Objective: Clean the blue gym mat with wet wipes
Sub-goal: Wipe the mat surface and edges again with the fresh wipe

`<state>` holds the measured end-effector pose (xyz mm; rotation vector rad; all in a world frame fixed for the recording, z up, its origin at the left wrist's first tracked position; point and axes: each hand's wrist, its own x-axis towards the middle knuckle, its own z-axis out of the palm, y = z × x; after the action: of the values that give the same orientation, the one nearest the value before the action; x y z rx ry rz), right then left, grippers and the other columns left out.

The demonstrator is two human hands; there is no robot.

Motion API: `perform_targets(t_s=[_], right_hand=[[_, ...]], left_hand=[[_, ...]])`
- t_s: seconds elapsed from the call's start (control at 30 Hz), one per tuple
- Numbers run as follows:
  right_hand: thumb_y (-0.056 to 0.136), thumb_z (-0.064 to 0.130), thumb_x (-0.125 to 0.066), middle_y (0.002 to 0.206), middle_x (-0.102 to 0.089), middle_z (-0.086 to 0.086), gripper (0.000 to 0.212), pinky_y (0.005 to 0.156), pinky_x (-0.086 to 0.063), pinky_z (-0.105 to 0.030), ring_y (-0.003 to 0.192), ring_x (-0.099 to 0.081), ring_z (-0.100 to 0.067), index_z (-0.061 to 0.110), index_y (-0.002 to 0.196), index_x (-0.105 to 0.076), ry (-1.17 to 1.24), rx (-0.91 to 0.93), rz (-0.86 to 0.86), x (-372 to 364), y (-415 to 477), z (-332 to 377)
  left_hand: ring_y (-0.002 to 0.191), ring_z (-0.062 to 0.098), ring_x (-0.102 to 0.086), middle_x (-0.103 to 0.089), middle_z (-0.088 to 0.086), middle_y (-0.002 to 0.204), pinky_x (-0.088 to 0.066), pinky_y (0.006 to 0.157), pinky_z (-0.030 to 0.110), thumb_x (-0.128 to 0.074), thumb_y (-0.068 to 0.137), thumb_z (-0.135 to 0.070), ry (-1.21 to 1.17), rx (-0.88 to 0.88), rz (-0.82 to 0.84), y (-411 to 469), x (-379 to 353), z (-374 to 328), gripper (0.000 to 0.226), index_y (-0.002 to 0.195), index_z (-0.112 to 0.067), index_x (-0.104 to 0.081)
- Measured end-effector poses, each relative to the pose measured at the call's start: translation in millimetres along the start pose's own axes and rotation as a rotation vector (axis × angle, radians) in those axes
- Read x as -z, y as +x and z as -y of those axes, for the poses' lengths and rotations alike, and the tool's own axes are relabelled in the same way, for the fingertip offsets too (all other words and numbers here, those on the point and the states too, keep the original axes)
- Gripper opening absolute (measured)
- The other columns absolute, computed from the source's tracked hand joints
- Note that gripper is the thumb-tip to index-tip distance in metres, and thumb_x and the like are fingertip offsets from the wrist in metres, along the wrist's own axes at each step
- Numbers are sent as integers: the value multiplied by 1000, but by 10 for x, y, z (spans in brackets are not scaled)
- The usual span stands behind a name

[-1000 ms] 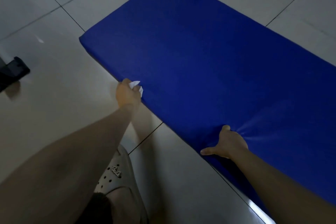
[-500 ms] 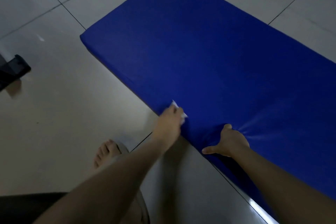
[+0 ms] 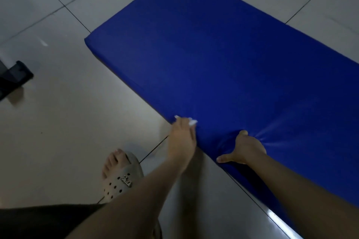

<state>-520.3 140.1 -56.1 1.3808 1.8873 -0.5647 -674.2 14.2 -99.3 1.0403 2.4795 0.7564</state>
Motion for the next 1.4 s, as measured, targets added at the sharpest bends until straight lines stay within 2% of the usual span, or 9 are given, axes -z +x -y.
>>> perform_targets(t_s=[0.17, 0.33, 0.53, 0.73, 0.9, 1.03, 1.13, 1.3, 1.4], right_hand=[[46, 81, -82, 117, -60, -8, 129, 72, -54, -34, 108, -61, -25, 5, 136, -27, 16, 10, -15, 0, -13, -15], [46, 81, -82, 102, -51, -3, 128, 69, -52, -33, 104, -61, -23, 6, 134, -28, 18, 11, -4, 4, -32, -21], [45, 82, -81, 109, -56, -5, 132, 67, -50, -32, 107, -61, -24, 5, 137, -27, 14, 8, 1, -1, -15, -7], [46, 79, -84, 119, -59, -9, 135, 71, -53, -35, 112, -61, -28, 3, 141, -25, 36, 5, -14, -15, 5, -21], [45, 79, -84, 115, -59, -8, 135, 70, -54, -35, 109, -62, -27, 4, 141, -25, 43, 9, -18, -17, -6, -32], [43, 83, -81, 102, -53, -4, 134, 66, -51, -33, 101, -61, -24, 5, 138, -27, 27, 15, -15, -18, -15, -41], [44, 83, -81, 114, -58, -7, 132, 67, -51, -32, 106, -61, -24, 5, 137, -28, 15, 16, -9, -23, -9, -42], [45, 81, -82, 119, -59, -8, 132, 65, -49, -33, 108, -62, -25, 5, 138, -28, 8, 21, -23, -13, -16, -30], [47, 79, -83, 123, -59, -10, 134, 68, -51, -34, 111, -62, -27, 4, 142, -26, 25, 15, -30, -16, -14, -42]], left_hand=[[99, 12, -55, -58, 1, 117, -49, 87, 28, -43, 101, -38, 120, -269, 93, 28, 75, 118, 30, 121, -20, -55], [97, 21, -60, -58, 9, 118, -51, 88, 34, -52, 102, -28, 217, 112, -100, 919, 531, 554, 23, 118, -12, -56], [86, 21, -59, -60, 5, 96, -42, 73, 29, -52, 103, -24, 30, 264, -162, 710, 386, 300, 15, 99, -11, -57], [94, 7, -56, -58, -6, 107, -53, 88, 27, -55, 100, -22, -32, -41, 148, -286, -151, -296, 18, 117, -20, -59], [109, 22, -53, -52, 6, 125, -48, 91, 35, -41, 104, -22, 290, -486, 299, -89, -153, -122, 32, 134, -18, -49], [103, 23, -58, -56, 10, 121, -49, 91, 36, -44, 106, -28, 447, -178, 62, 668, 338, 339, 26, 123, -12, -55], [98, 23, -61, -58, 12, 119, -49, 85, 33, -52, 101, -17, 408, 29, -13, 852, 535, 494, 23, 122, -8, -54], [105, 19, -61, -61, 6, 121, -52, 96, 35, -46, 105, -26, 272, -27, 72, 407, 299, 139, 28, 127, -12, -56], [110, 13, -57, -59, 1, 124, -48, 99, 32, -43, 106, -25, 223, -233, 177, -101, -42, -180, 30, 133, -18, -53]])
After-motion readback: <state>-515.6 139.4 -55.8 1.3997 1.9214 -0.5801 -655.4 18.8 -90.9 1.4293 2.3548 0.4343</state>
